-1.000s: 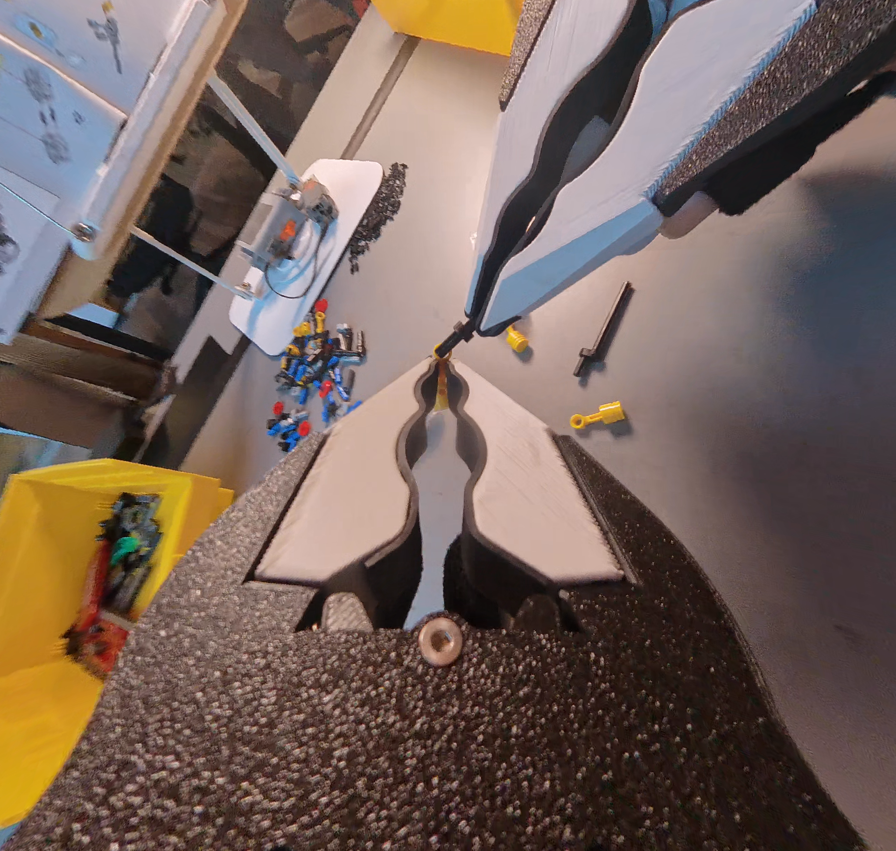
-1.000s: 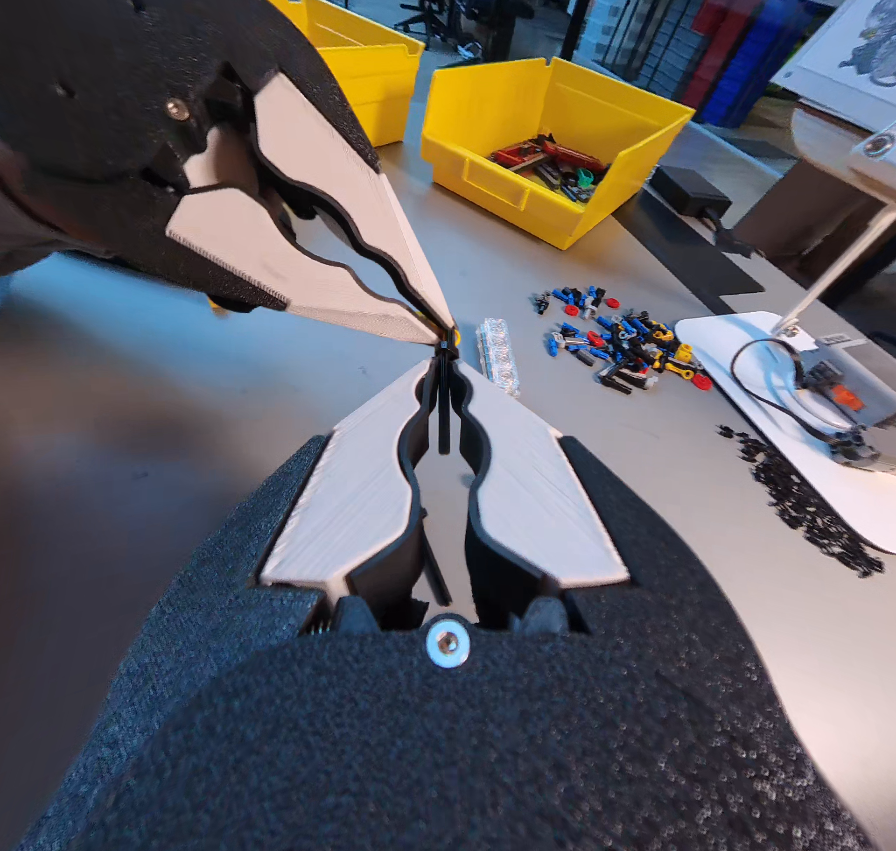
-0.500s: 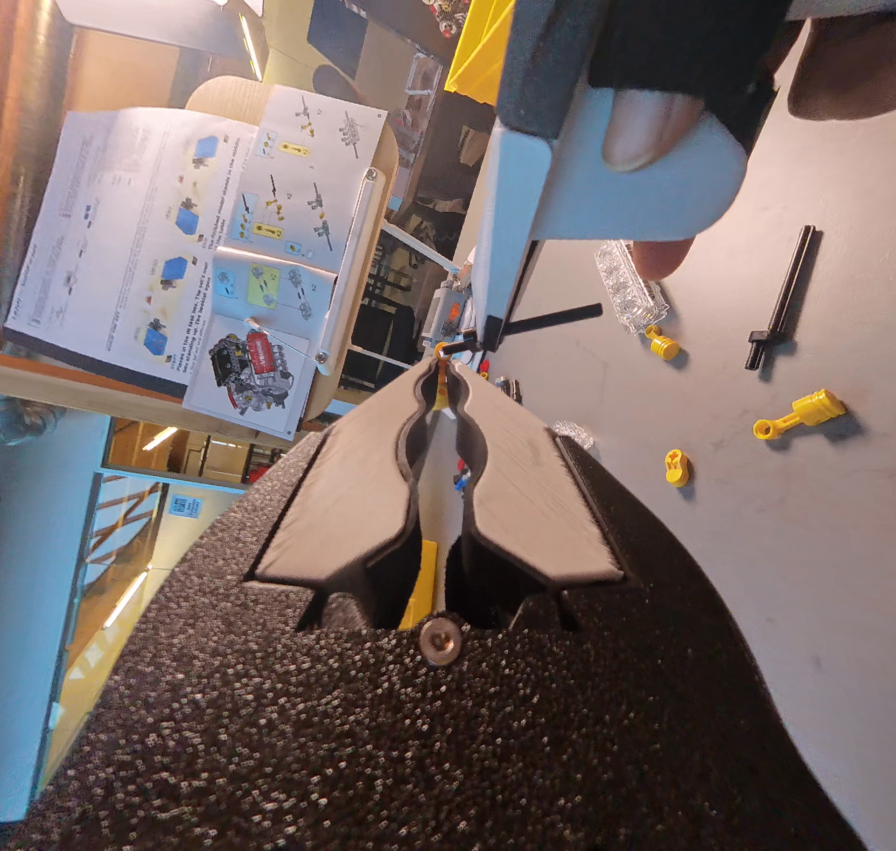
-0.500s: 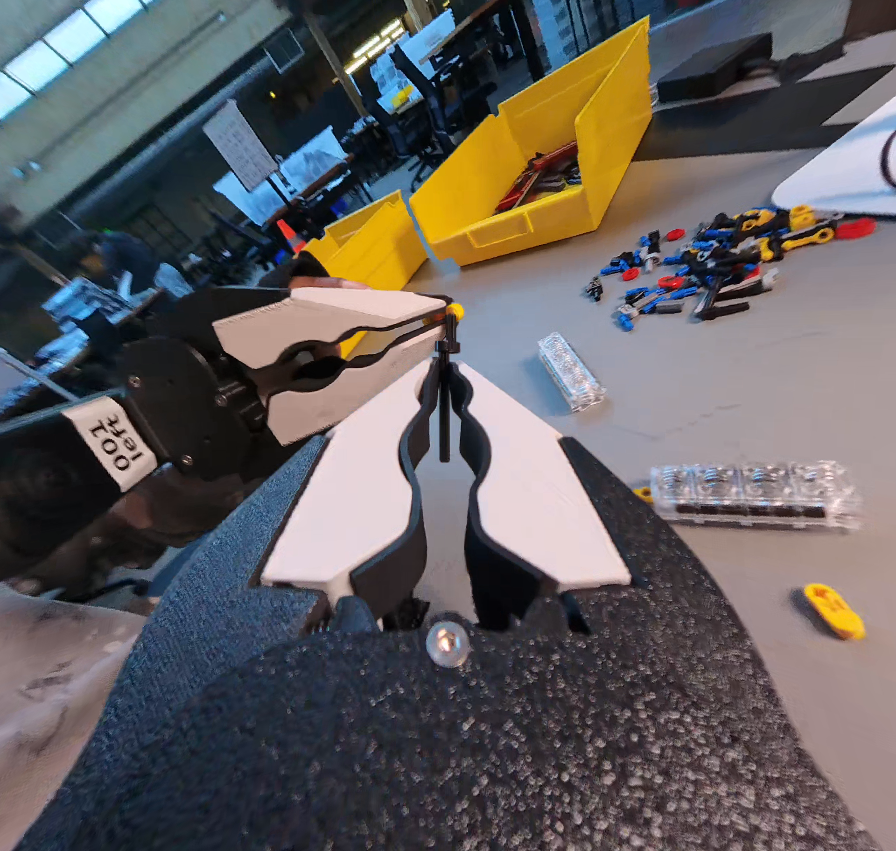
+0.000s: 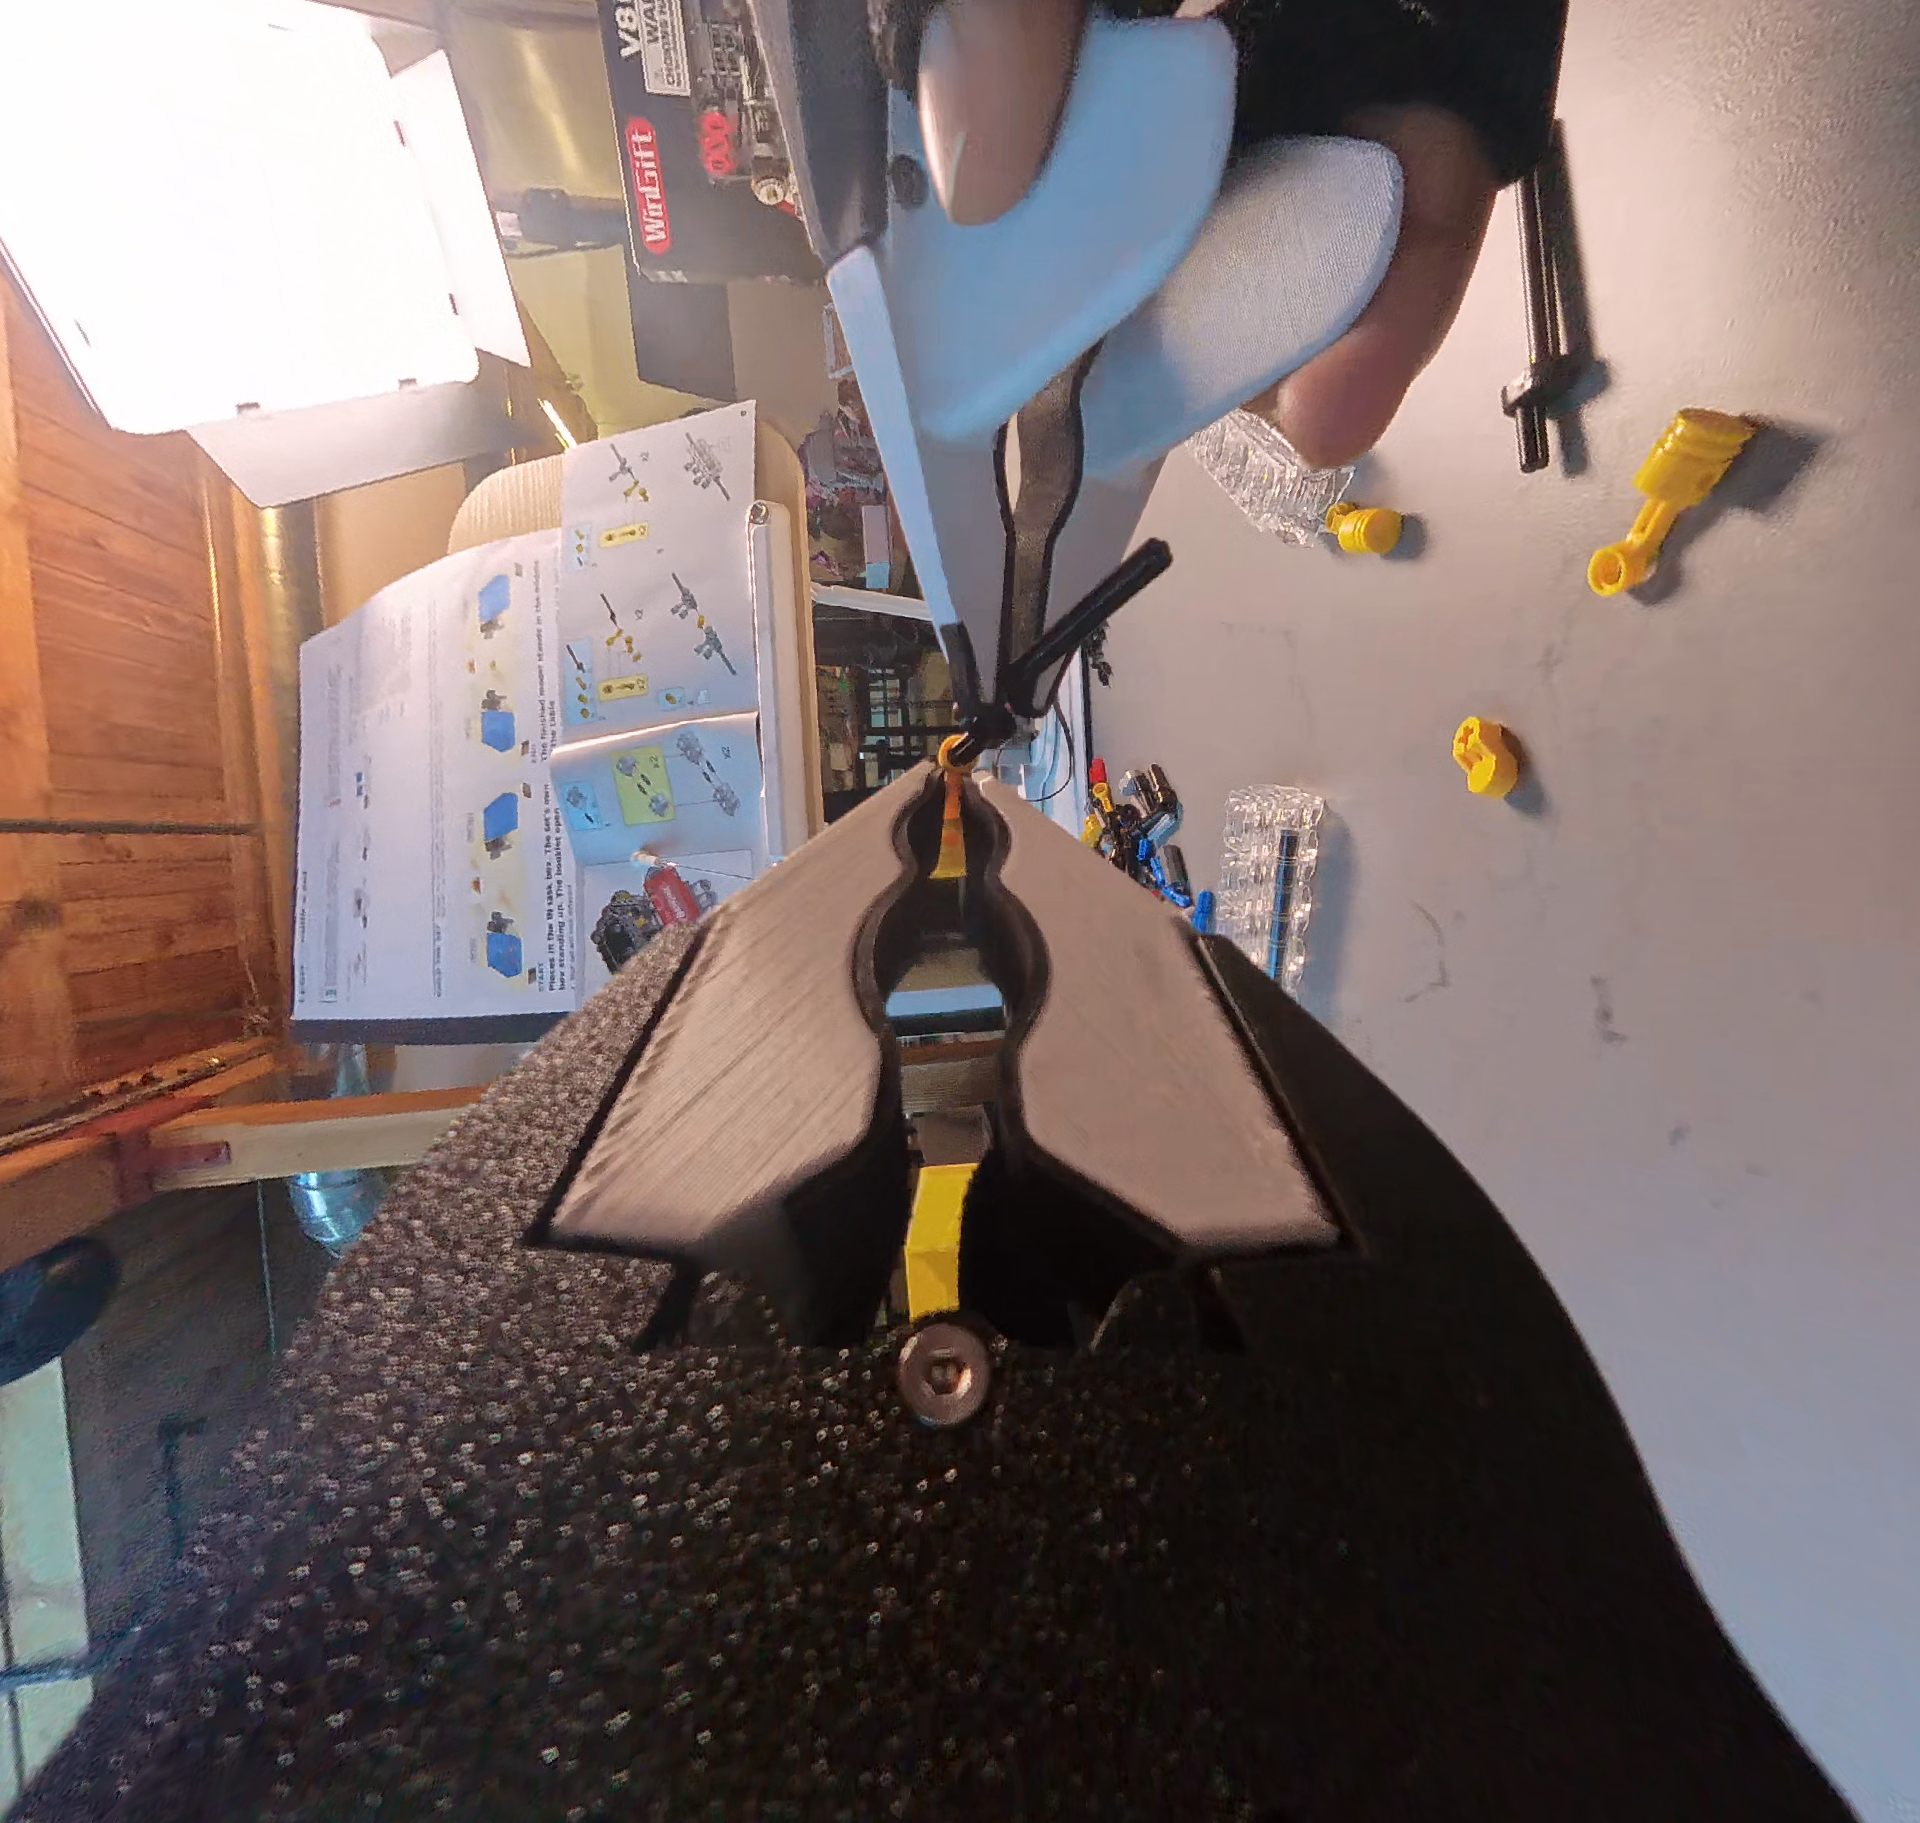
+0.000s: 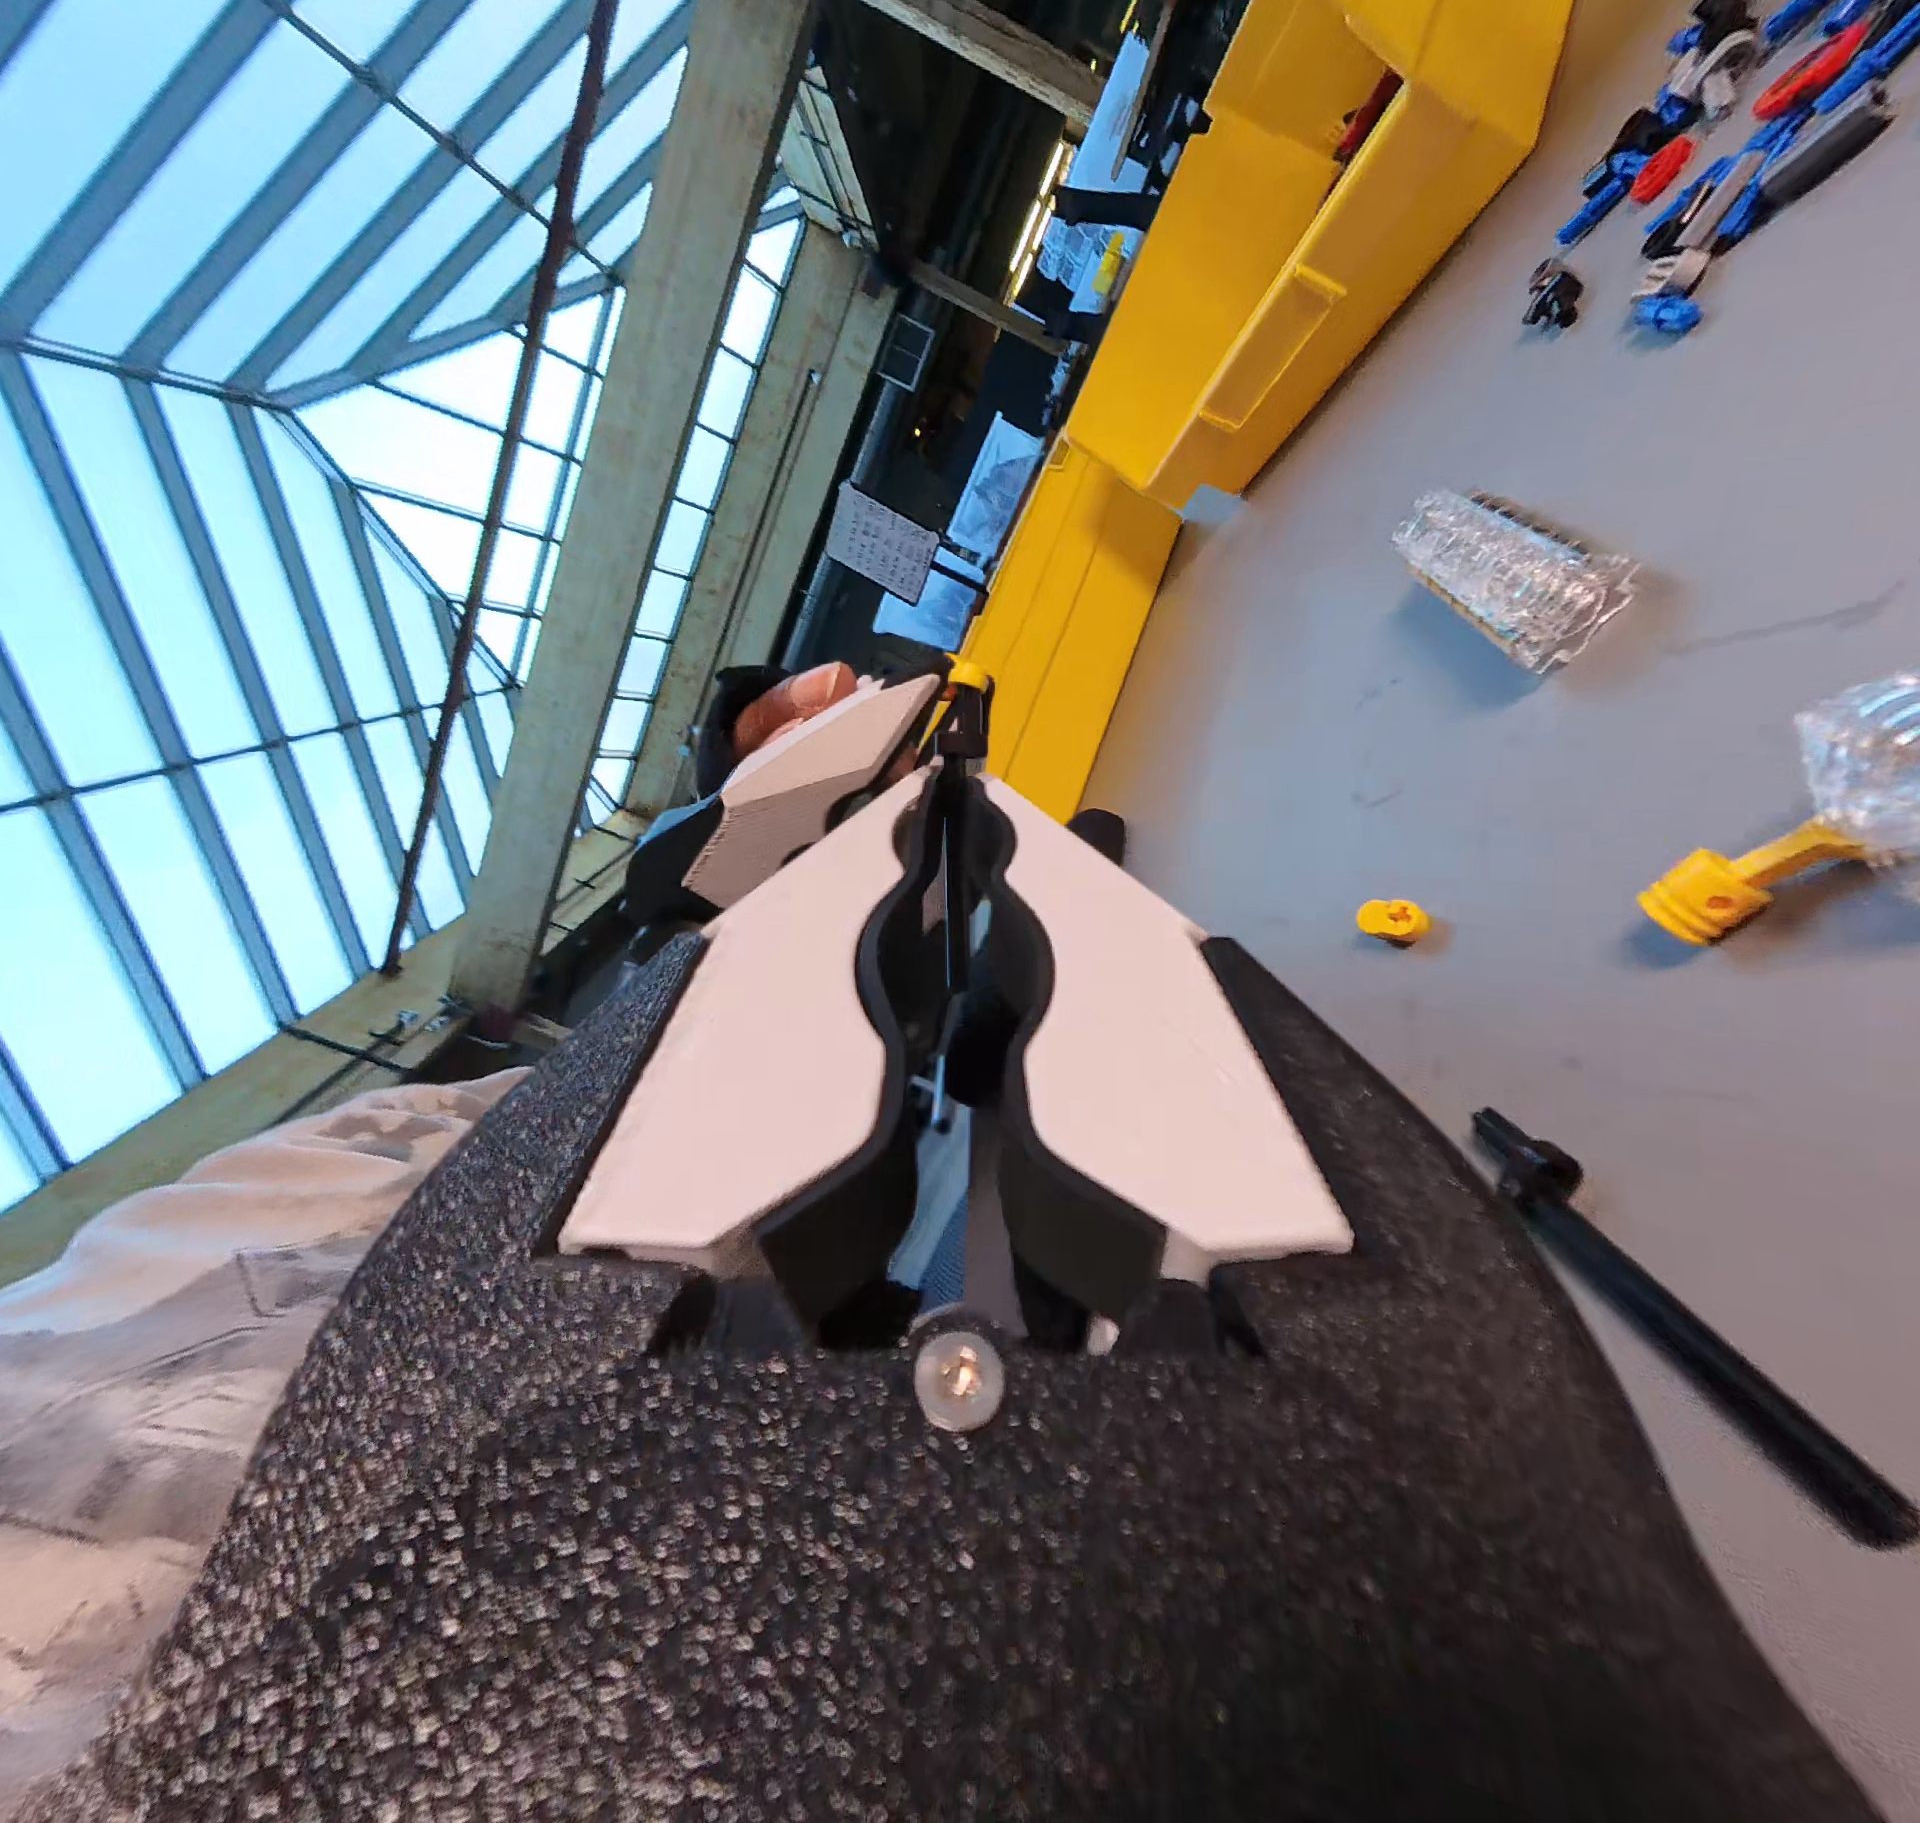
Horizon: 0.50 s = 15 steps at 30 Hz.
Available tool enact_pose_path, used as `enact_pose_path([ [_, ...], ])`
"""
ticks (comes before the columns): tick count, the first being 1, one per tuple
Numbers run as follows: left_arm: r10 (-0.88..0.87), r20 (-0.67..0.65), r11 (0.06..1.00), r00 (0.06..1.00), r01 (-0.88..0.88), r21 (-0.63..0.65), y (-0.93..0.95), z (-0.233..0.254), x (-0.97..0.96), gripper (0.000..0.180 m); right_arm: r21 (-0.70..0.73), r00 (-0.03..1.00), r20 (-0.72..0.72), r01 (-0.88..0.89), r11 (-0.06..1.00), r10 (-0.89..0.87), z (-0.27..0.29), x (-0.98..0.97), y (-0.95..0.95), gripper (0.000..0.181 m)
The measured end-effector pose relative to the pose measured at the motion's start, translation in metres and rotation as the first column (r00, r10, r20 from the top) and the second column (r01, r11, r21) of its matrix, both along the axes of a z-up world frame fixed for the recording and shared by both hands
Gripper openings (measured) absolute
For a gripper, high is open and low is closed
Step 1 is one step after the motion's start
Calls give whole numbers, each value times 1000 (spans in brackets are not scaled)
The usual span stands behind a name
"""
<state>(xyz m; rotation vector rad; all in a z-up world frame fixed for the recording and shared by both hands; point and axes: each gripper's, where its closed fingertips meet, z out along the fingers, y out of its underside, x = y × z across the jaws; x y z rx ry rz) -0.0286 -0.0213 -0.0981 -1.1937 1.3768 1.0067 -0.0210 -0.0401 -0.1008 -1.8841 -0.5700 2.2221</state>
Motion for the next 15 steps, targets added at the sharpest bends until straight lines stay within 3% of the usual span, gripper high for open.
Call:
enact_pose_path([
  [4,-48,-22,998,999,48,36,-7,9,4,0,-116,993,-100,52,992,-64,14,-3,0,3],
  [6,-70,-11,997,998,70,44,-9,16,6,0,-105,982,-160,88,991,-104,20,-3,1,3],
  [11,-132,73,989,989,126,84,-17,45,18,0,56,938,-317,164,985,-138,48,4,2,3],
  [15,-152,337,988,929,148,38,-21,70,21,0,289,914,-380,261,921,-140,68,13,2,2],
])
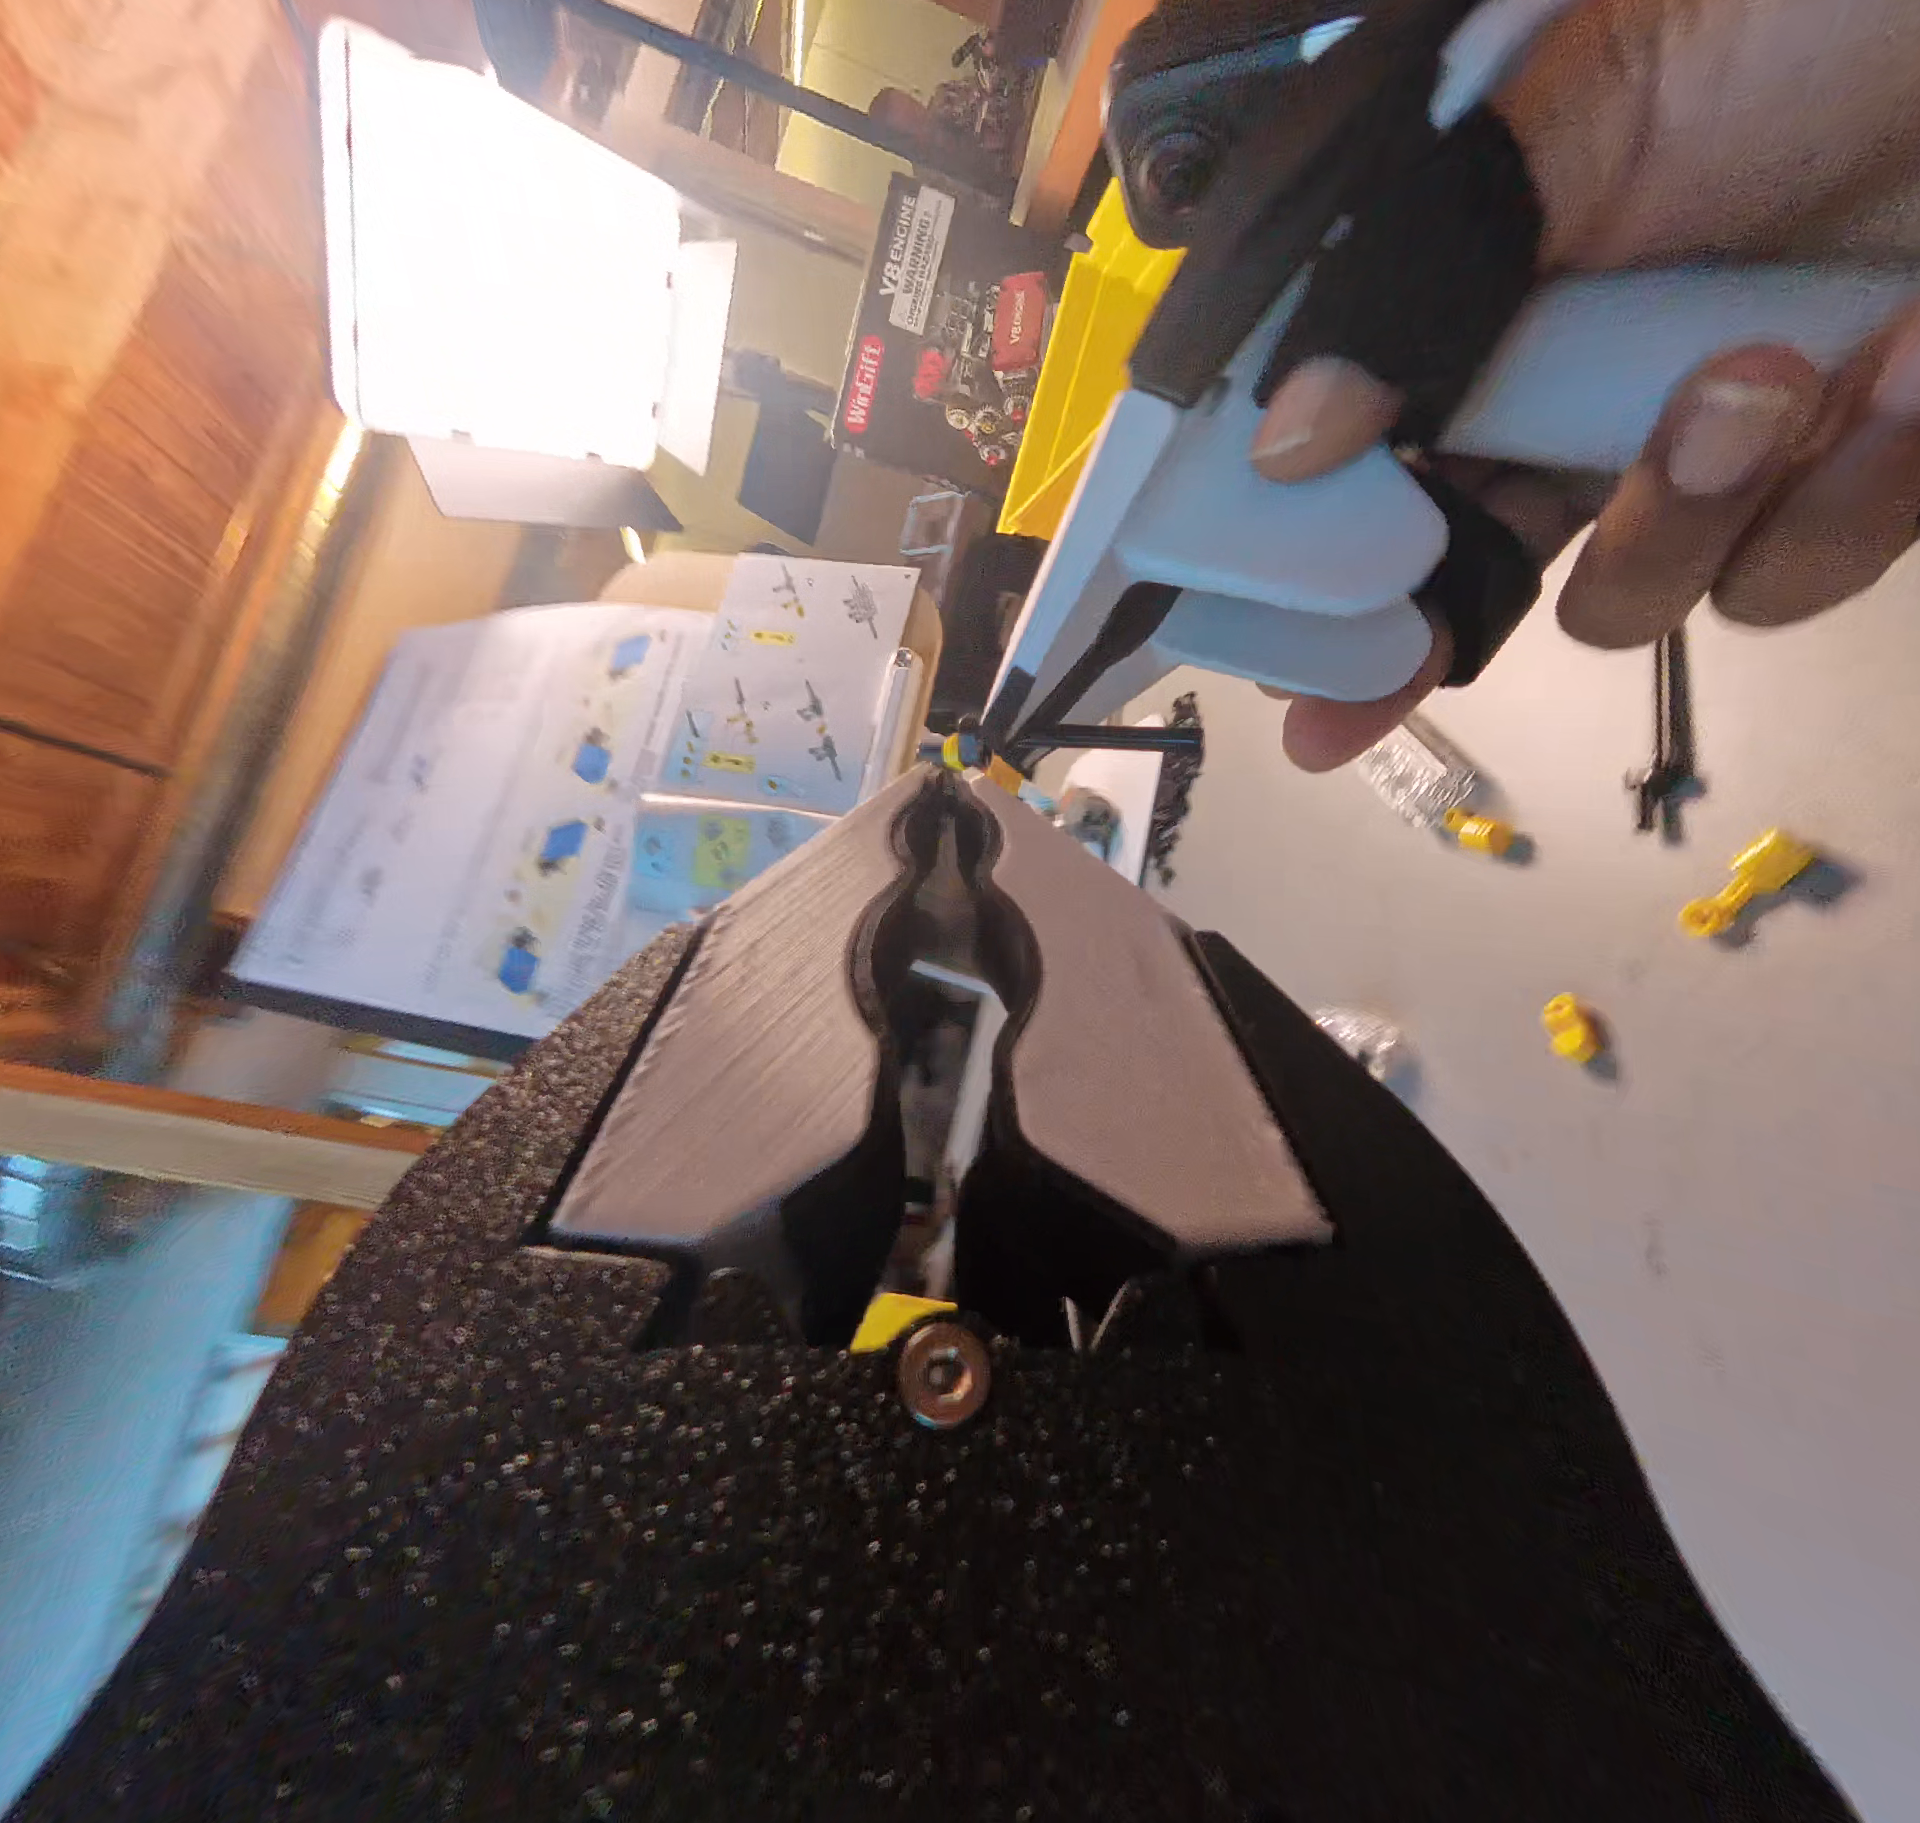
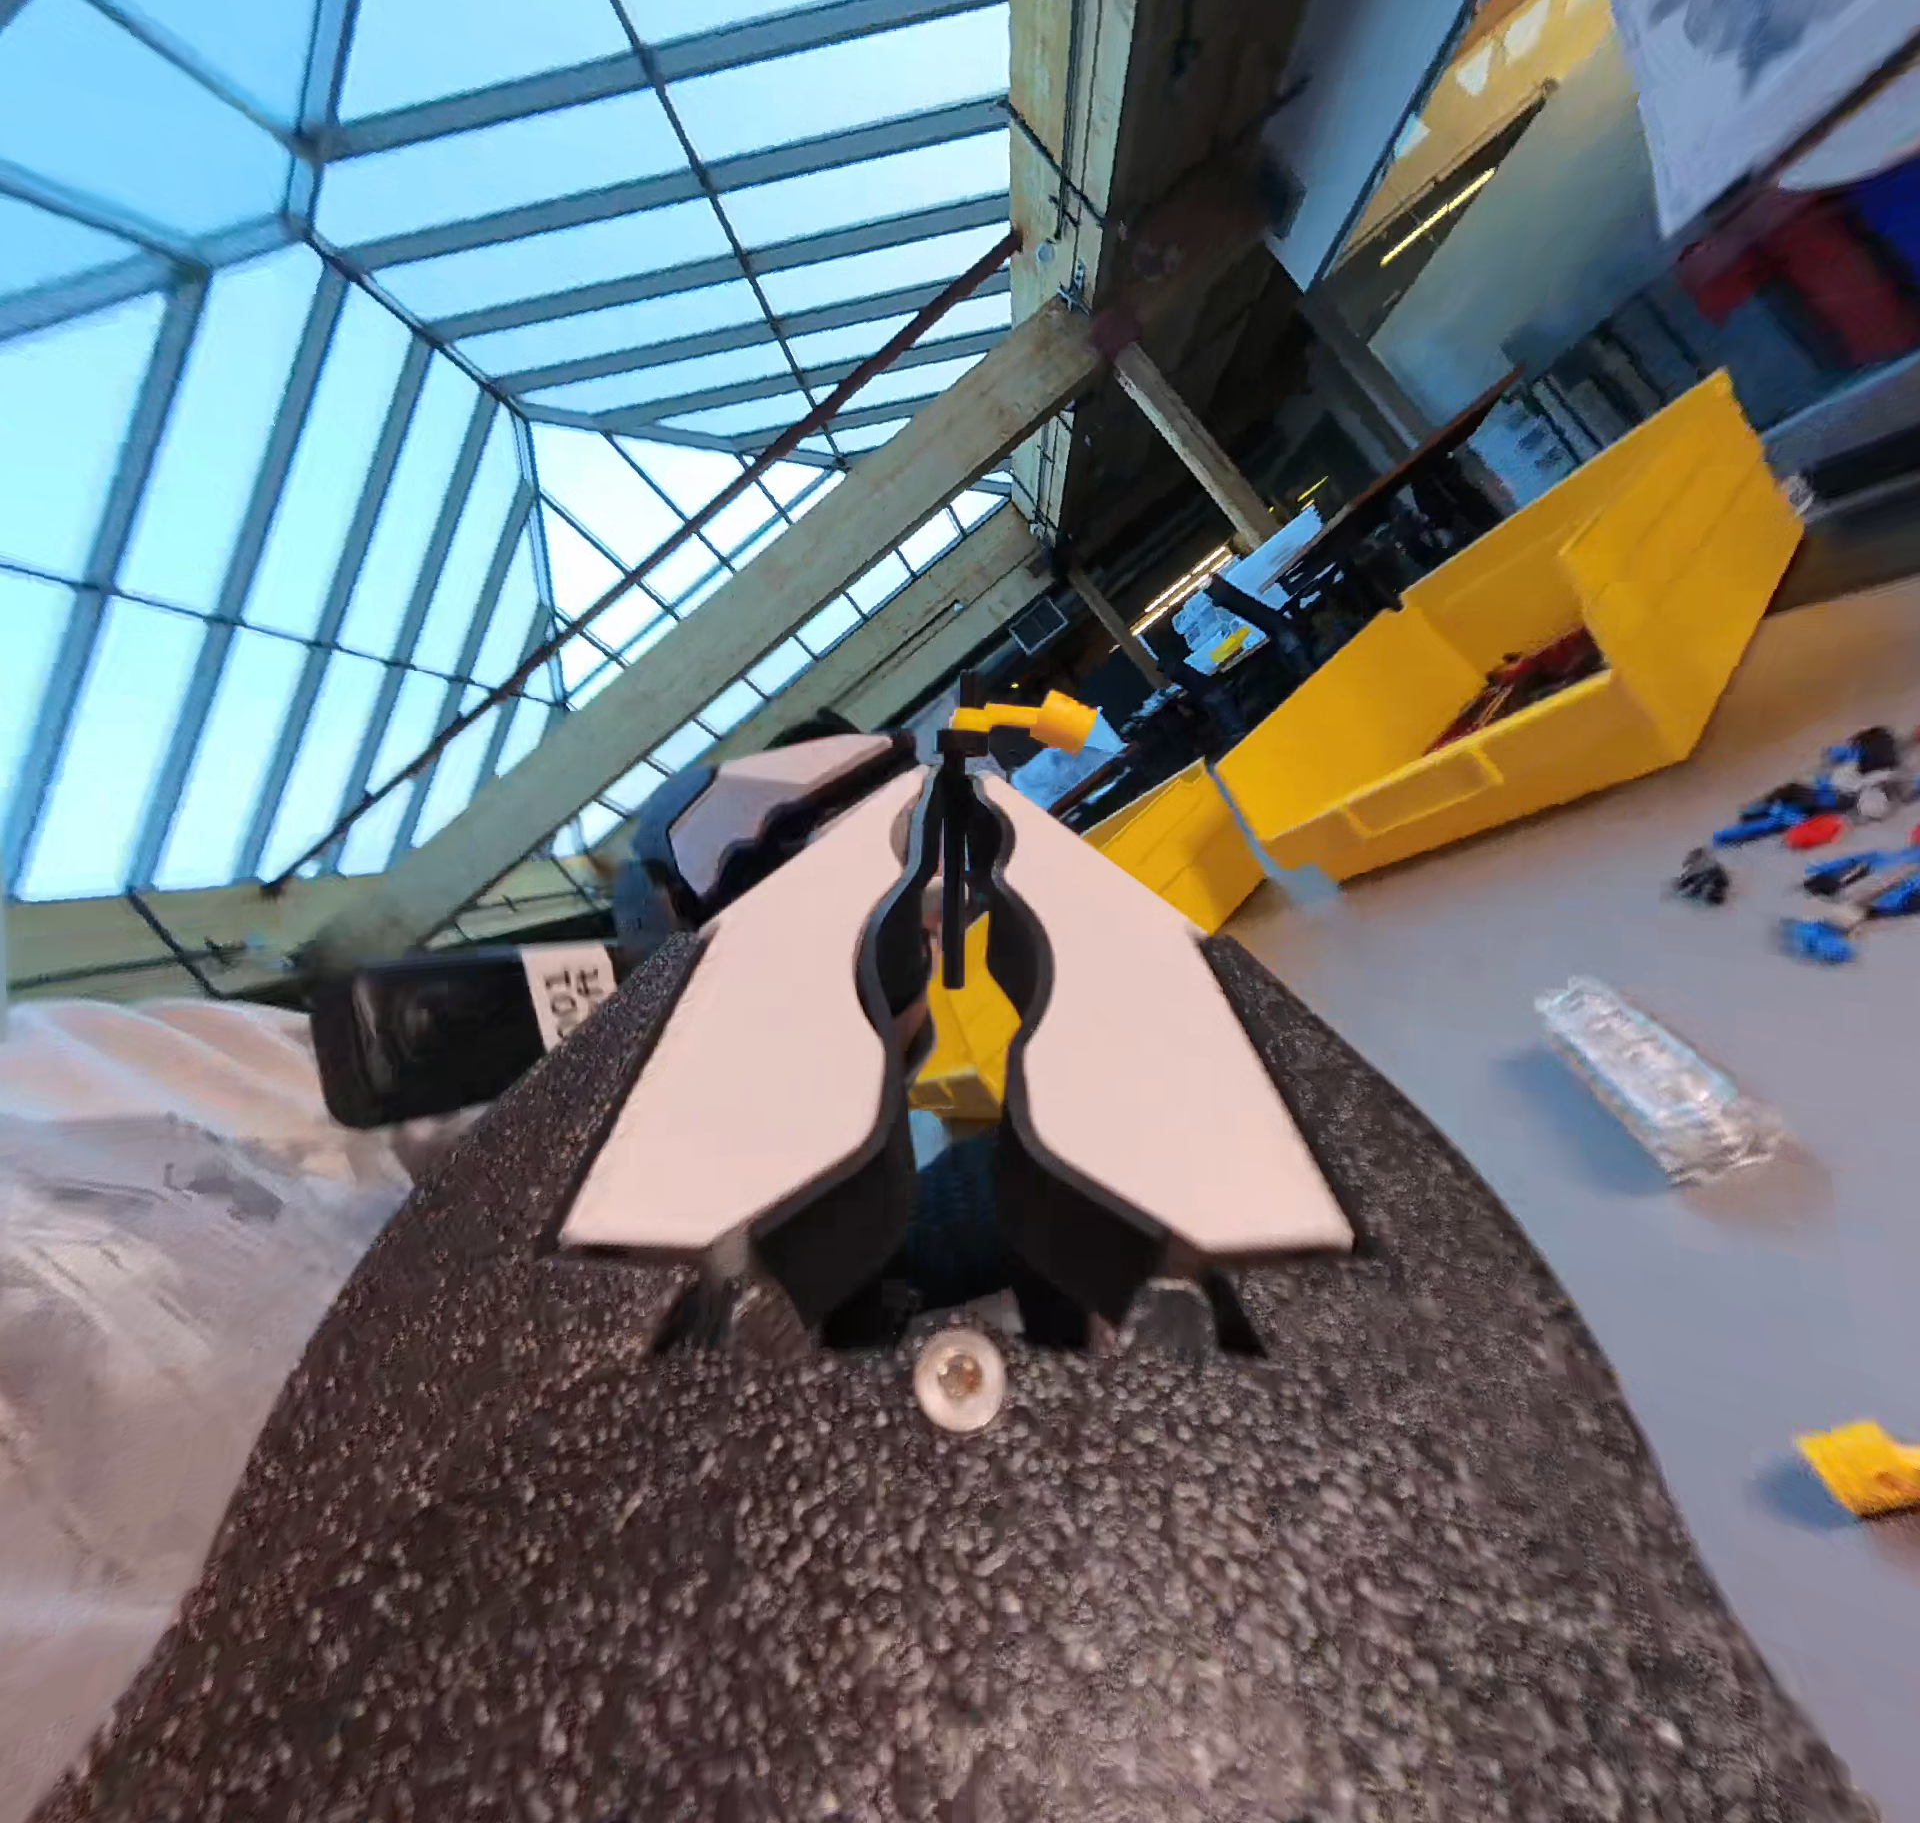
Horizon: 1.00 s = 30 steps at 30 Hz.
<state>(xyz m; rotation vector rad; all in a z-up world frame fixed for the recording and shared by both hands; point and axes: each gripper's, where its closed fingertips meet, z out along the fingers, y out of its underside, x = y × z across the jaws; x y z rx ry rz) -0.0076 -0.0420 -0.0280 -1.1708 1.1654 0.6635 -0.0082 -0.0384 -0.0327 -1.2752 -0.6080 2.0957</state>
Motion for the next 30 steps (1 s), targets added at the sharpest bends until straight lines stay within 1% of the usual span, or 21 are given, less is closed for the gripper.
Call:
enact_pose_path([
  [2,-4,244,990,970,38,-135,3,5,-6,2,140,999,7,45,989,-46,7,5,-1,2],
  [4,40,482,943,875,127,-308,9,0,-15,5,241,996,9,81,967,-86,12,10,1,3],
  [5,81,564,900,822,182,-395,12,-7,-19,8,279,994,12,98,955,-105,14,13,4,2],
  [6,134,616,844,776,237,-482,14,-17,-22,13,312,993,15,110,944,-120,16,17,8,3],
  [8,229,656,694,720,351,-628,12,-45,-23,16,377,988,21,134,917,-153,19,25,17,3],
  [10,301,641,551,707,419,-721,7,-74,-19,17,431,983,25,153,889,-182,21,34,27,2],
  [12,334,586,432,738,433,-791,-1,-104,-13,18,463,977,27,175,869,-211,22,44,39,3],
  [13,346,541,401,767,400,-824,-2,-119,-12,19,471,974,28,184,863,-223,21,49,45,2],
  [15,362,437,376,823,300,-877,0,-146,-18,19,474,968,29,206,856,-249,18,56,55,3],
  [17,363,390,363,846,257,-896,3,-159,-17,19,465,966,27,216,858,-258,15,63,62,3],
  [20,361,368,363,857,234,-902,14,-164,-10,17,448,964,29,222,866,-263,12,67,69,3],
  [22,374,363,346,853,234,-908,24,-165,-3,16,440,965,30,221,870,-261,11,68,71,2],
  [25,396,387,322,833,269,-908,40,-166,13,16,430,966,43,214,877,-256,7,68,72,2],
  [28,416,383,339,825,251,-907,56,-168,21,16,415,966,51,210,885,-253,4,69,73,2],
  [30,418,379,333,826,249,-910,60,-170,26,16,399,967,52,209,893,-250,3,69,75,3],
])
